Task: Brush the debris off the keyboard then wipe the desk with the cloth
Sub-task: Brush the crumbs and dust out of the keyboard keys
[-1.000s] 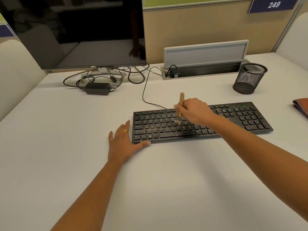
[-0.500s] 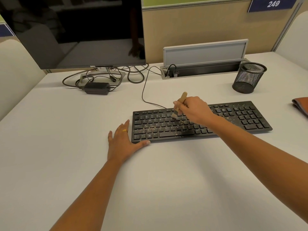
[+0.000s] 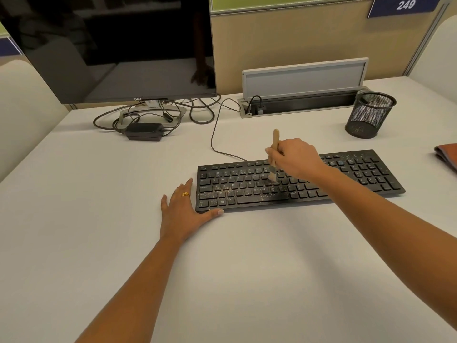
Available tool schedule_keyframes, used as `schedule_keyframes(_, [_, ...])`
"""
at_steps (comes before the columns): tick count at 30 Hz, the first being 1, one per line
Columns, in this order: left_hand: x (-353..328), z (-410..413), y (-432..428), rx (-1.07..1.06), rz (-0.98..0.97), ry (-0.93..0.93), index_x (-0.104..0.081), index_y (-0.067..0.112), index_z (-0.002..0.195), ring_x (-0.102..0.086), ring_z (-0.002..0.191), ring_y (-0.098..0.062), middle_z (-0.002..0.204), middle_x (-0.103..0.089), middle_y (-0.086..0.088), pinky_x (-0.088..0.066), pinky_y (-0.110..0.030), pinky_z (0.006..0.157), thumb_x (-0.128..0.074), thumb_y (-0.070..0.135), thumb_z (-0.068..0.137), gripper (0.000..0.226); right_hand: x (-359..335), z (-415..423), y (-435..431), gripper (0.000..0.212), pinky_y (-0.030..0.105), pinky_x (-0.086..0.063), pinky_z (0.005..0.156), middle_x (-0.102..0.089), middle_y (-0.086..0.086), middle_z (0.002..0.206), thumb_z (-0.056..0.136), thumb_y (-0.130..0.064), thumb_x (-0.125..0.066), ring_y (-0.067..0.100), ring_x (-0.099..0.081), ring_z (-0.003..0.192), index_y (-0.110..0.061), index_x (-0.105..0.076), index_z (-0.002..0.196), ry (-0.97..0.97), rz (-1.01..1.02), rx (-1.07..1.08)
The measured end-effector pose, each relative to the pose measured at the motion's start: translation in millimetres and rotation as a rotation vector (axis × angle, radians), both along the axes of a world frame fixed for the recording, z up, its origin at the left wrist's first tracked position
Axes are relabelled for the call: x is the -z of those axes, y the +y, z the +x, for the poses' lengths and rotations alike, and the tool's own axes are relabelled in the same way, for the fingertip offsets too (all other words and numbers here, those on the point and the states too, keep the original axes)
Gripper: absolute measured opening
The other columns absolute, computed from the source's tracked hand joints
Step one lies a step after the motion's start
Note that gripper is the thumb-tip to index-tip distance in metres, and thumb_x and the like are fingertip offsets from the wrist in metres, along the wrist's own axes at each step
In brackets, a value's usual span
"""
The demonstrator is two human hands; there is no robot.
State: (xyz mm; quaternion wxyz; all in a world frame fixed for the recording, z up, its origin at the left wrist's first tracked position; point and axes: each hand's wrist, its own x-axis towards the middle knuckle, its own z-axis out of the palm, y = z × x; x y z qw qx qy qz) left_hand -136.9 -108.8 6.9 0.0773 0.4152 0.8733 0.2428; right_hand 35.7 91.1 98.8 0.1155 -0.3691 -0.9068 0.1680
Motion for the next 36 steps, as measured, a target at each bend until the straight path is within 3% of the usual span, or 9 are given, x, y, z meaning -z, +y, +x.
schedule_keyframes(4, [-1,0,0,0.004,0.006,-0.015,-0.018,0.018,0.151,-0.016,0.145,-0.011,0.156,-0.025,0.001,0.003,-0.041,0.118,-0.060,0.077,0.057,0.119,6,-1,-1,0.046,0.029,-0.037,0.064,-0.060,0.001,0.074,0.099,-0.040,-0.035,0.019,-0.055,0.071,-0.011,-0.066,0.081,0.077,-0.033,0.059])
schedule_keyframes(9, [-1,0,-1,0.011,0.011,-0.027,-0.019,0.019,0.151,-0.016,0.145,-0.010,0.156,-0.026,0.001,0.003,-0.040,0.118,-0.052,0.081,0.050,0.124,7,-3,-3,0.046,0.036,-0.049,0.073,-0.067,0.007,0.082,0.100,-0.036,-0.035,0.026,-0.062,0.077,-0.007,-0.067,0.085,0.023,-0.039,0.023])
schedule_keyframes(13, [-1,0,-1,0.014,0.007,-0.025,-0.019,0.018,0.151,-0.017,0.145,-0.011,0.156,-0.026,0.001,0.002,-0.041,0.118,-0.052,0.081,0.050,0.124,6,-5,-3,0.046,0.032,-0.043,0.066,-0.061,0.004,0.075,0.100,-0.038,-0.034,0.023,-0.057,0.072,-0.010,-0.062,0.077,0.097,-0.036,0.065])
schedule_keyframes(18, [-1,0,-1,0.015,0.005,-0.027,-0.019,0.018,0.151,-0.017,0.145,-0.011,0.156,-0.026,0.001,0.003,-0.042,0.118,-0.053,0.081,0.051,0.123,11,-5,-5,0.047,0.039,-0.051,0.075,-0.069,0.010,0.086,0.100,-0.036,-0.033,0.028,-0.063,0.080,-0.005,-0.067,0.092,0.011,-0.011,0.058])
schedule_keyframes(22, [-1,0,0,0.013,0.005,-0.024,-0.019,0.018,0.151,-0.017,0.145,-0.012,0.156,-0.026,0.001,0.003,-0.041,0.119,-0.054,0.080,0.052,0.122,8,-7,-7,0.046,0.031,-0.042,0.061,-0.063,0.006,0.081,0.099,-0.039,-0.034,0.020,-0.056,0.067,-0.007,-0.065,0.087,0.117,-0.071,0.016])
schedule_keyframes(24, [-1,0,-1,0.013,0.004,-0.022,-0.020,0.018,0.151,-0.017,0.145,-0.011,0.156,-0.026,0.001,0.003,-0.041,0.119,-0.053,0.081,0.051,0.123,9,-6,-9,0.047,0.028,-0.037,0.058,-0.064,0.006,0.085,0.098,-0.042,-0.035,0.016,-0.051,0.064,-0.009,-0.067,0.096,0.106,-0.120,-0.042])
schedule_keyframes(28, [-1,0,0,0.014,0.004,-0.021,-0.020,0.018,0.151,-0.017,0.145,-0.011,0.156,-0.026,0.001,0.002,-0.041,0.119,-0.051,0.082,0.049,0.124,10,-1,-9,0.048,0.028,-0.034,0.060,-0.061,0.004,0.078,0.099,-0.043,-0.031,0.019,-0.050,0.073,-0.010,-0.066,0.099,-0.002,-0.049,-0.038])
schedule_keyframes(32, [0,-1,0,0.012,-0.004,-0.025,-0.019,0.019,0.151,-0.016,0.145,-0.011,0.156,-0.026,0.001,0.003,-0.041,0.118,-0.051,0.082,0.050,0.124,7,-1,-7,0.050,0.030,-0.038,0.068,-0.065,0.010,0.089,0.101,-0.040,-0.029,0.022,-0.053,0.077,-0.006,-0.065,0.093,-0.030,0.053,0.009])
schedule_keyframes(36, [1,-1,0,0.015,-0.001,-0.019,-0.018,0.019,0.151,-0.017,0.145,-0.011,0.156,-0.026,0.001,0.002,-0.042,0.119,-0.052,0.082,0.050,0.124,9,-3,-8,0.050,0.034,-0.045,0.071,-0.068,0.012,0.087,0.101,-0.037,-0.030,0.028,-0.062,0.081,-0.004,-0.066,0.091,-0.040,0.040,-0.002])
